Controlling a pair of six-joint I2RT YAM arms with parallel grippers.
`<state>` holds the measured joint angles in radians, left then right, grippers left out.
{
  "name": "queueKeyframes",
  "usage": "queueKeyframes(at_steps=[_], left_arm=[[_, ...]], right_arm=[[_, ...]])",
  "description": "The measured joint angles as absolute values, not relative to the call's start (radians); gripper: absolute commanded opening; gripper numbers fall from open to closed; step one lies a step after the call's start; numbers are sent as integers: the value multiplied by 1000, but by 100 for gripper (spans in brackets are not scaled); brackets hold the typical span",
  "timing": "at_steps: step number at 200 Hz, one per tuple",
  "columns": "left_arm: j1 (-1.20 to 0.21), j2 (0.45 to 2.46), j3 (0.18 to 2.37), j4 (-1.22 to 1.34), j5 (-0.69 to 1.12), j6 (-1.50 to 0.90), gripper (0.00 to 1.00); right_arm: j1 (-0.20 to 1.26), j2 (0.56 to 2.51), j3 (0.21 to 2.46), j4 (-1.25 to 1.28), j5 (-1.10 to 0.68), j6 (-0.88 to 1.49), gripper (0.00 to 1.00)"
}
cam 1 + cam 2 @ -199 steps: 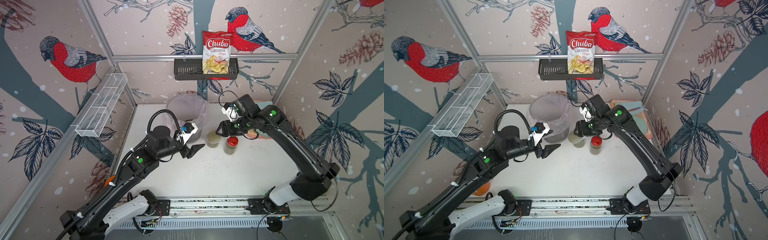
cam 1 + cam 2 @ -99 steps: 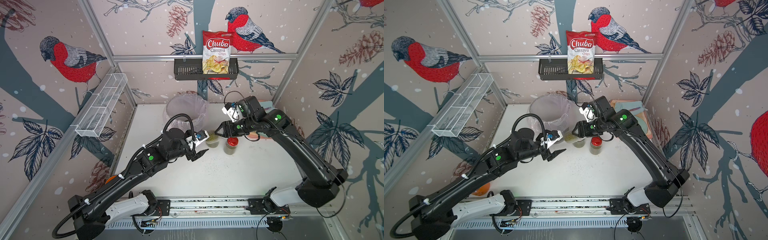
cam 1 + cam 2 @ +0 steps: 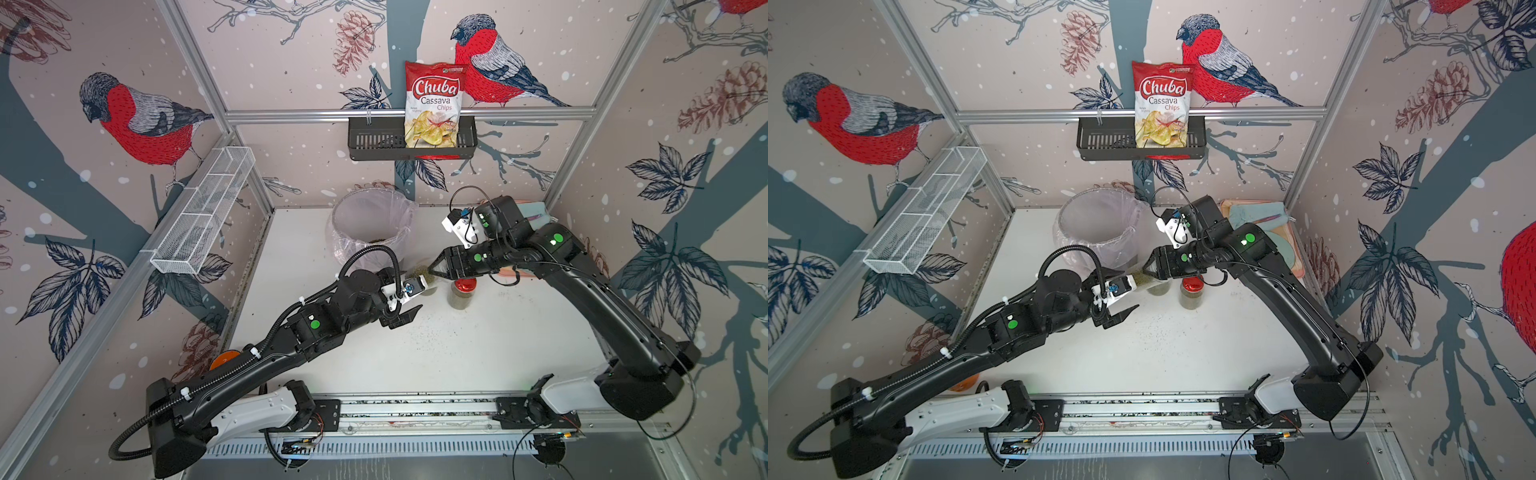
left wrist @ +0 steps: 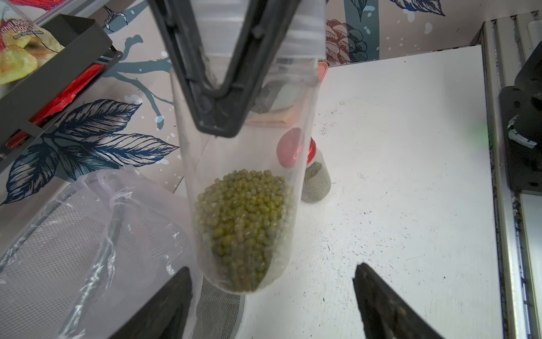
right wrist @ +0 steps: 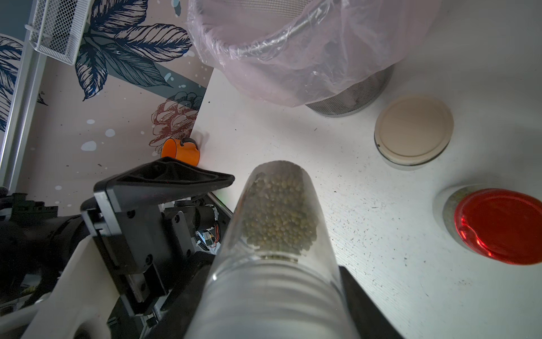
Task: Empty moldy mung beans from jars
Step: Pick up the jar from the center of the board.
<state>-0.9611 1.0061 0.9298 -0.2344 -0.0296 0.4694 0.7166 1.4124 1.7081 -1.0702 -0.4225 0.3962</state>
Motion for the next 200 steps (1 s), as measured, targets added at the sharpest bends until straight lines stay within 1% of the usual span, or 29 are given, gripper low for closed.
queueKeyframes(at_steps=[74,200], left_arm=[[-991,939,844,-133,-131,514,86],[-1011,953,831,-88,-138,522,88]], right_arm=[[756,1425,1721,-1077,-429,396,51],[817,1433,1718,-1074,-493,397,51]])
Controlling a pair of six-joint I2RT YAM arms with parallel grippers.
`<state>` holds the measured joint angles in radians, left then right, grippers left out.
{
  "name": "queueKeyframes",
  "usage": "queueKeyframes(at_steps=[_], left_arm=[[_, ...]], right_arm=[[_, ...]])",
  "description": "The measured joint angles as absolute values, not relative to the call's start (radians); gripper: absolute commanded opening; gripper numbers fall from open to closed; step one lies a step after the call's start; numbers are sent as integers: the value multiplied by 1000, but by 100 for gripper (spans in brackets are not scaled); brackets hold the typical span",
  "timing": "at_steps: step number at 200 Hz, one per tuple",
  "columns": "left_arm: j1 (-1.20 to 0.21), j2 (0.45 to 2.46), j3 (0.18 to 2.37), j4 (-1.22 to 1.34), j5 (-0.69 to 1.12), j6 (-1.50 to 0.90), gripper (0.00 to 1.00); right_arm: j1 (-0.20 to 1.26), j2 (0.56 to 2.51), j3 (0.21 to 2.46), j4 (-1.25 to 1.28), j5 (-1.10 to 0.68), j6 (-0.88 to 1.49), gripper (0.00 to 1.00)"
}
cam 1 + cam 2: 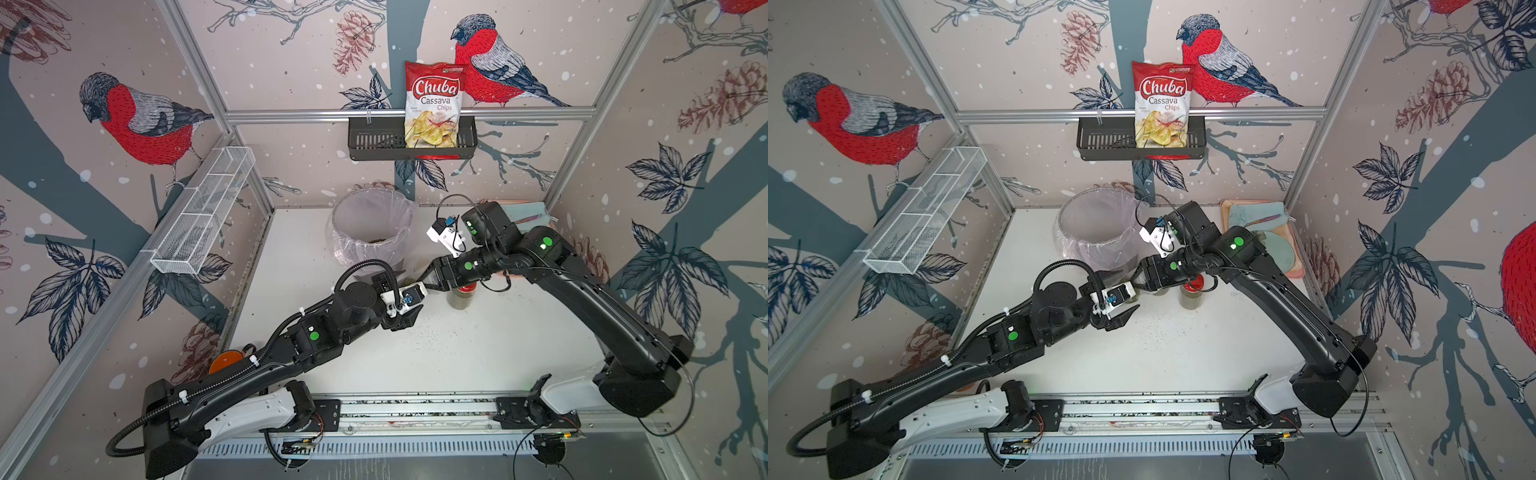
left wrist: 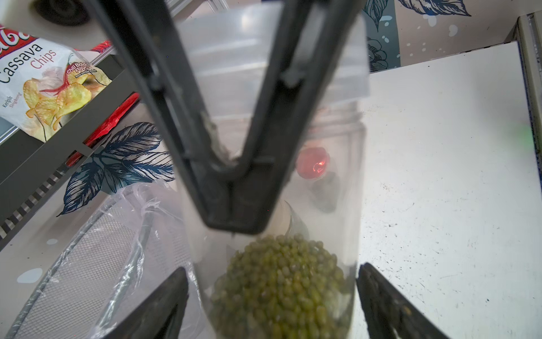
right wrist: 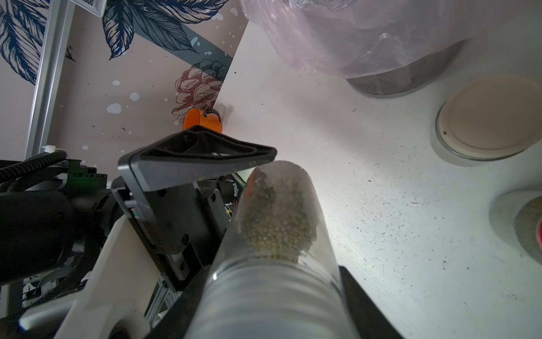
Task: Empty moldy mung beans from jars
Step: Pick up the jar from the center of the board.
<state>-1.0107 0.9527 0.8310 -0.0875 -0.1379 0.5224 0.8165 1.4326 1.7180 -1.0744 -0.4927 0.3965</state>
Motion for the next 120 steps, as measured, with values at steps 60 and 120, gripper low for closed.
queueKeyframes(at_steps=[60,120], left_arm=[[-1011,944,821,-79,-142,520,79],[-1011,944,821,-80,-153,504,66]], right_arm=[[836,1430,1716,-1065,-520,396,50],[837,1430,1706,-1032,-537,396,50]])
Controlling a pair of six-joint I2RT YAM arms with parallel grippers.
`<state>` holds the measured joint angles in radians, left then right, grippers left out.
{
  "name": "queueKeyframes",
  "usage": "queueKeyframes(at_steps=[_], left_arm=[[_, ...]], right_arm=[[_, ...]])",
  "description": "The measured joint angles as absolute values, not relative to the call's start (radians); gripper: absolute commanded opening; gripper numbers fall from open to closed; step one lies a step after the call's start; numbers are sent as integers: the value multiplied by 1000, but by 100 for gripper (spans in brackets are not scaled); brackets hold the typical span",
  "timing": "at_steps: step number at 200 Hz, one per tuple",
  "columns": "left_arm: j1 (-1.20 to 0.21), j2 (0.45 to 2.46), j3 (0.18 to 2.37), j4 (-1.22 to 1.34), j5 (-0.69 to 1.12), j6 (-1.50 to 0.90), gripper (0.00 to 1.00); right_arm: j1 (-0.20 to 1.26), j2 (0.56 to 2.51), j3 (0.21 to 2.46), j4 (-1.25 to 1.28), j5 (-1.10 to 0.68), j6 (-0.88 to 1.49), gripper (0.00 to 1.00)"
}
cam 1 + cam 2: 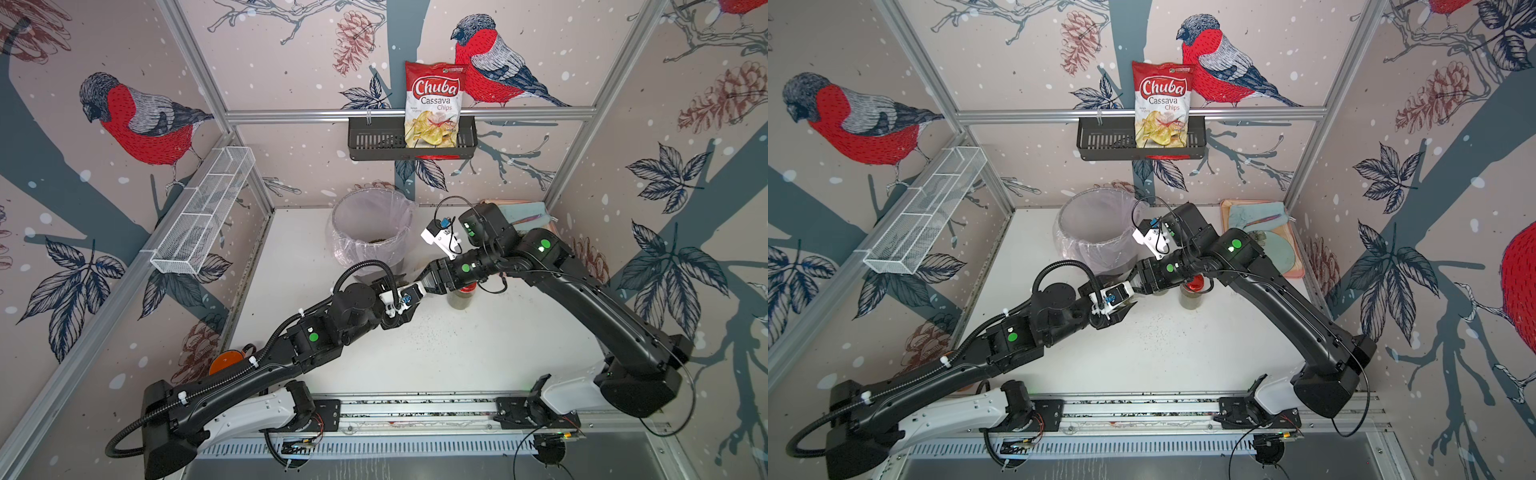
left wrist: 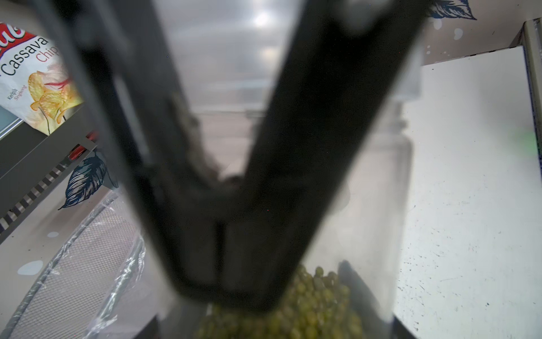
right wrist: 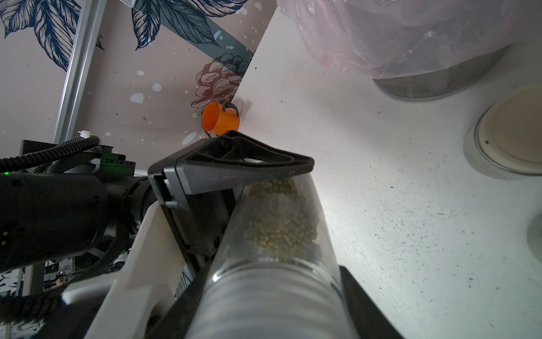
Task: Empty moldy mung beans from jars
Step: Pick up the jar from the center of the board.
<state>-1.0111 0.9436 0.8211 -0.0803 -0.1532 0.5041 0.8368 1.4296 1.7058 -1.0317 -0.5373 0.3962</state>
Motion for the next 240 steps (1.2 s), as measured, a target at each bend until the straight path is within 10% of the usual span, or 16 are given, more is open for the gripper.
queueKeyframes(at_steps=[138,160,215,240], left_arm=[[-1011,931,821,-81,-157,497,27],[-1011,927,821,-80,-157,497,62],[-1011,922,821,-73,-156,503,97],[-1011,921,821,-73,-156,504,97]], right_arm=[[839,1447,1739,-1042,-521,397,55],[841,1448,1745,-1044,-516,398,53],[834,1459,1761,-1069,-447,418,50],[837,1467,1792,-1090,-426,418,50]])
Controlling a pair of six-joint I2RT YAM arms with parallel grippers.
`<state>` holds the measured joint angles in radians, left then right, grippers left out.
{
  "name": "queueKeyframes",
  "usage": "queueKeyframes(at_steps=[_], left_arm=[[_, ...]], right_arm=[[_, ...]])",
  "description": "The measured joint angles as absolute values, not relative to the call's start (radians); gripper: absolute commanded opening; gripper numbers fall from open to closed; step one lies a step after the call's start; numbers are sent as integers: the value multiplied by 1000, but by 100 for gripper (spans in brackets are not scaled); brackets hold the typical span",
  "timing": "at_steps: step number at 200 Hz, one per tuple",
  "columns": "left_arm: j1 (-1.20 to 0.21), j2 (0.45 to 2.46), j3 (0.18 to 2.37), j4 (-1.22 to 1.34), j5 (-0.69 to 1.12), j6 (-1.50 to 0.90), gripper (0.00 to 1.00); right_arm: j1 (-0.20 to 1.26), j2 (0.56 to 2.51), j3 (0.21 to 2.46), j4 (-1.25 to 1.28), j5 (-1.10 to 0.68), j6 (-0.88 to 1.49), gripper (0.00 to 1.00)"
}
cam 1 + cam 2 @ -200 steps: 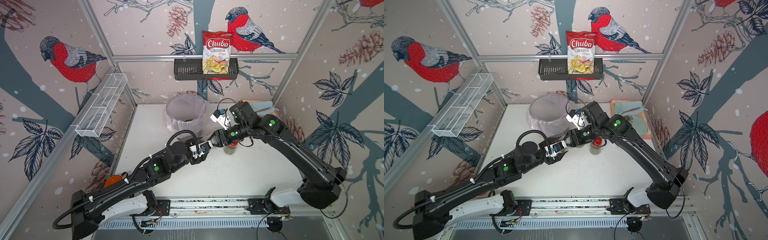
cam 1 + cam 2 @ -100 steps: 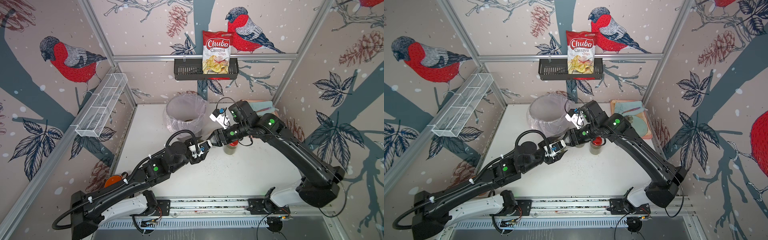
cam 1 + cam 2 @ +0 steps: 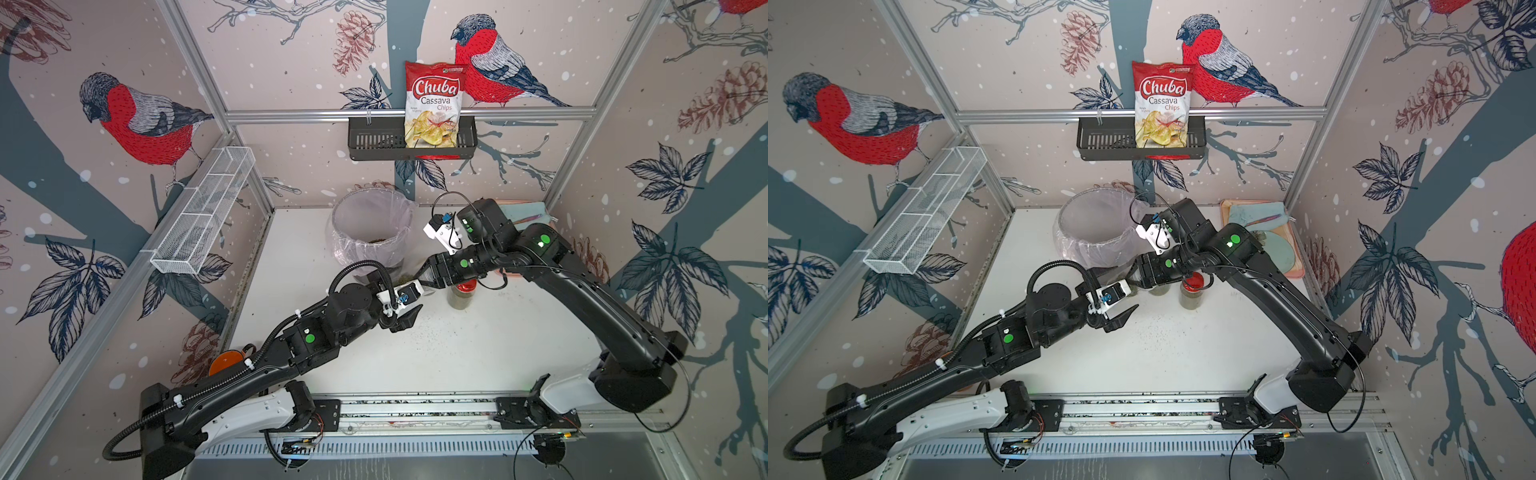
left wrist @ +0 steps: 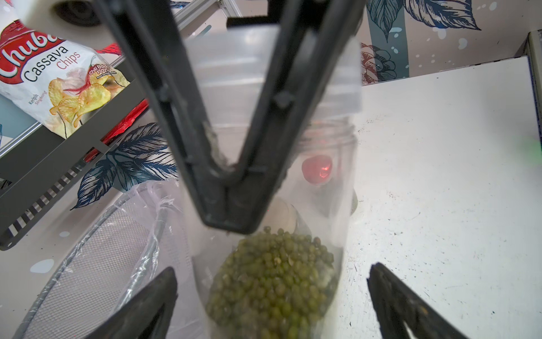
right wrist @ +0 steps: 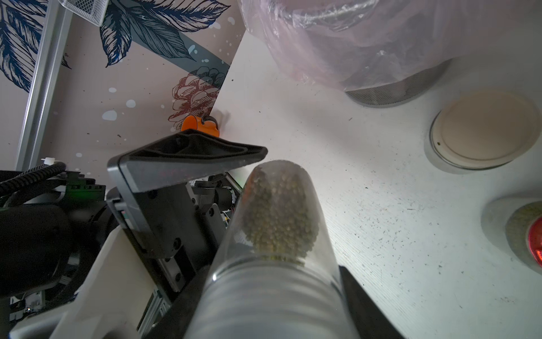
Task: Empty moldy mung beans from jars
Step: Pick up the jar from the center of the board.
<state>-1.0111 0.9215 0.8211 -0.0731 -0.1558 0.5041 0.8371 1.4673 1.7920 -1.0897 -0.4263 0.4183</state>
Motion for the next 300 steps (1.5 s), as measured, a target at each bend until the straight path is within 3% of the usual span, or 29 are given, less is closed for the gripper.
queueKeyframes(at_steps=[31,85,129,164,188,222,255,271,300], left_arm=[[-1011,920,821,-73,-155,505,97],[-1011,939,835,-73,-156,504,88],[-1011,947,836,-73,-150,501,71],[-1011,954,836,-73,-149,500,75],[-1011,959,836,-73,-150,497,85],[-1011,960,836,-73,-150,497,85],[-1011,960,836,-73,-147,495,64],[-1011,960,836,-74,-150,486,60],[-1011,958,836,-81,-154,482,37]], right_arm=[[837,1474,1811,-1102,-418,418,49],[843,1480,1808,-1122,-416,417,49],[850,1480,1806,-1130,-420,414,49],[850,1480,1806,-1129,-424,411,49],[855,1477,1806,-1130,-430,411,49],[863,1472,1806,-1130,-431,411,49],[863,1466,1805,-1129,-431,411,49],[863,1463,1798,-1119,-432,408,49],[863,1460,1785,-1104,-435,400,49]])
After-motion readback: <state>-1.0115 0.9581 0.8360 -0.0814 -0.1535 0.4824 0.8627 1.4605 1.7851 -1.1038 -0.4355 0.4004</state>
